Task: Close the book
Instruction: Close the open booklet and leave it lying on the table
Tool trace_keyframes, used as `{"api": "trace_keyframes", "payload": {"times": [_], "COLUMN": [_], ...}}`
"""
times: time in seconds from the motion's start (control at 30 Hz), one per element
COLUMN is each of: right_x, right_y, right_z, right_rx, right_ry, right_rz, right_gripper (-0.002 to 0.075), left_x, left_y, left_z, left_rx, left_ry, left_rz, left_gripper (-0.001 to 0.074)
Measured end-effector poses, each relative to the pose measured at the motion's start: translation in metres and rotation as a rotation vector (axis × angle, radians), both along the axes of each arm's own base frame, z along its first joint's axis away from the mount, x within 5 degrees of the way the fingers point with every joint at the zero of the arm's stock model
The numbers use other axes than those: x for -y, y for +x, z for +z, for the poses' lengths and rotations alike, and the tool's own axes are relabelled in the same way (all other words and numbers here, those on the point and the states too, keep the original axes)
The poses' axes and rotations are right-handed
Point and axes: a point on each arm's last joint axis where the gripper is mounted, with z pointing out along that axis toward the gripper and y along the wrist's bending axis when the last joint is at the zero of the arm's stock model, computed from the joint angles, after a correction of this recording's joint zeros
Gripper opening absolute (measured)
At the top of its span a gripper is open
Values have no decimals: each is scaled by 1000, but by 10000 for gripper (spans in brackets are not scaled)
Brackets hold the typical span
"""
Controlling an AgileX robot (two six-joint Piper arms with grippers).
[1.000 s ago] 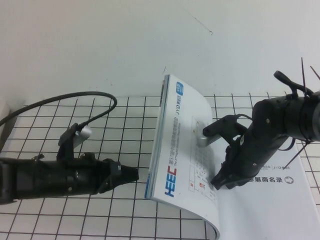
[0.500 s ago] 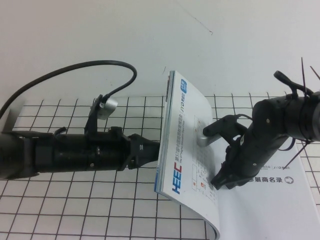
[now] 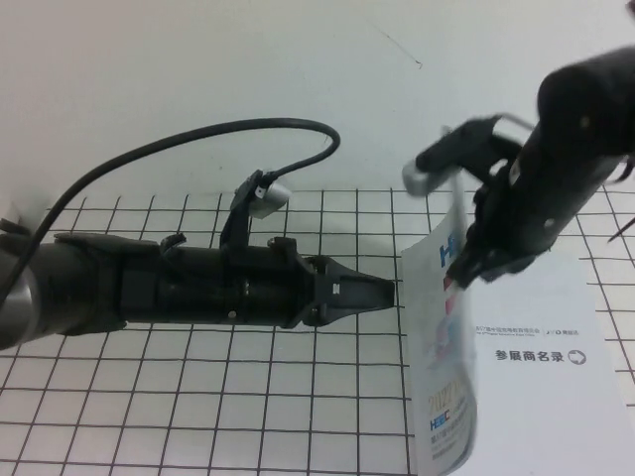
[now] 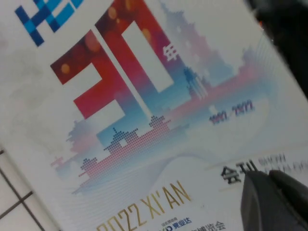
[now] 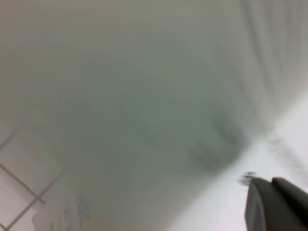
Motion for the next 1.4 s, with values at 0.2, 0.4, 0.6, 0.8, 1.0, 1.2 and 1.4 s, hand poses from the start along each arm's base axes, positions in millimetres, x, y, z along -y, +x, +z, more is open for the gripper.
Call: {"api": "trace_keyframes", "payload": {"times": [0.2, 0.4, 0.6, 0.8, 1.0, 1.2, 1.4], "right_x": [23, 53, 87, 118, 142, 152, 151], "right_y": [-28, -76, -137, -195, -237, -255, -254], "right_z": [124, 189, 198, 163, 112, 69, 35], "right_rx": [268, 459, 590, 745, 893, 936, 880], "right_ry": [54, 109, 168, 230, 339, 344, 298], "right_rz": [-2, -15, -14, 2, -50, -37, -21], "right_gripper": [-3, -3, -3, -3, -3, -3, -3], "left_x": [4, 0, -20, -51, -79, -101, -118], "left_y": [3, -8, -42, -88, -133, -175, -192], "left_z": [10, 39, 88, 134, 156, 130, 83], "left_rx": [30, 136, 364, 571, 660, 683, 747], "left_ry": [-23, -17, 174, 373, 498, 530, 562], "left_rz": [-18, -33, -19, 82, 186, 272, 414], "left_gripper": [-4, -4, -4, -4, -4, -4, -4]}}
